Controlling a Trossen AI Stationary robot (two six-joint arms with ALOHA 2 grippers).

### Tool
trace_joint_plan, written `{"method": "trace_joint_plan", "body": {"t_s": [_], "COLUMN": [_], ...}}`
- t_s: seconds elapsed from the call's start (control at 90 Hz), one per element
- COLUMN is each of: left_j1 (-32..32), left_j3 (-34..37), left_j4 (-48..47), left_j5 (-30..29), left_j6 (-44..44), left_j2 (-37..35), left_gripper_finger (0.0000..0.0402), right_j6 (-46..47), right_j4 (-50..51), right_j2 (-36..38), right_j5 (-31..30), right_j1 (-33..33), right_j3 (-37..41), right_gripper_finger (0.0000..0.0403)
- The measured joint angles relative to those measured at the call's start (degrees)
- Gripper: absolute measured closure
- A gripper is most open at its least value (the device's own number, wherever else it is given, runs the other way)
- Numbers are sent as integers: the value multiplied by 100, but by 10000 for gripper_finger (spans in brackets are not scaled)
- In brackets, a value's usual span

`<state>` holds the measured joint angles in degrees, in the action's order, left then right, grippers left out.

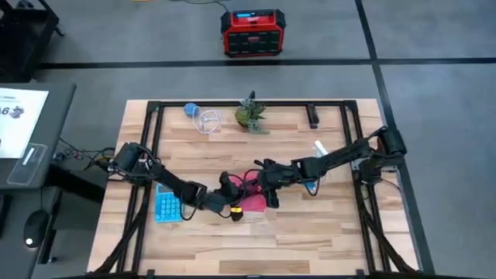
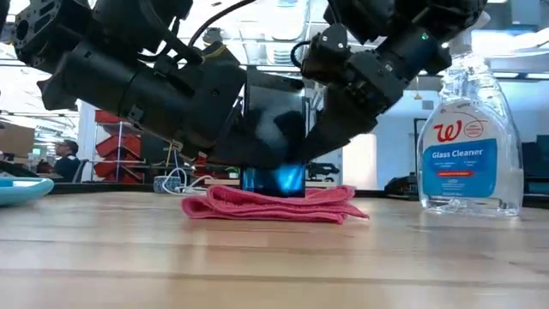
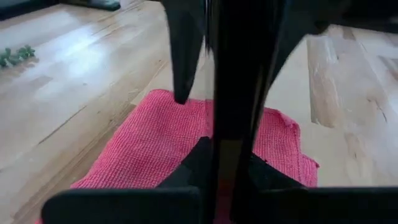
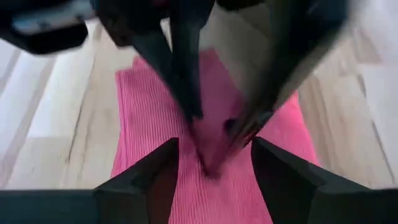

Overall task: Apply microfiber cloth
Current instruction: Wipe the front of the cellphone with a microfiber cloth

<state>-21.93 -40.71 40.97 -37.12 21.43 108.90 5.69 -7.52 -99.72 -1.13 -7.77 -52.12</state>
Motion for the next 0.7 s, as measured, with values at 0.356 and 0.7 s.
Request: {"method": "trace_joint_plan", "body": {"t_s": [0.356, 0.7], "left_j1": [-29, -55], "left_j3": [0, -6], "left_j4": [58, -6], "left_j5": [-26, -2], "left_j6": [-39, -149], "left_j2": [0, -66], "left_gripper_finger": [387, 242], "right_j6": [-162, 204], "right_j4": [-83, 2135], "right_j2": [4, 4], "right_j5": [172, -274], "right_j1": [-51, -220], "right_j3": [2, -1093], "right_gripper_finger": [385, 385]}}
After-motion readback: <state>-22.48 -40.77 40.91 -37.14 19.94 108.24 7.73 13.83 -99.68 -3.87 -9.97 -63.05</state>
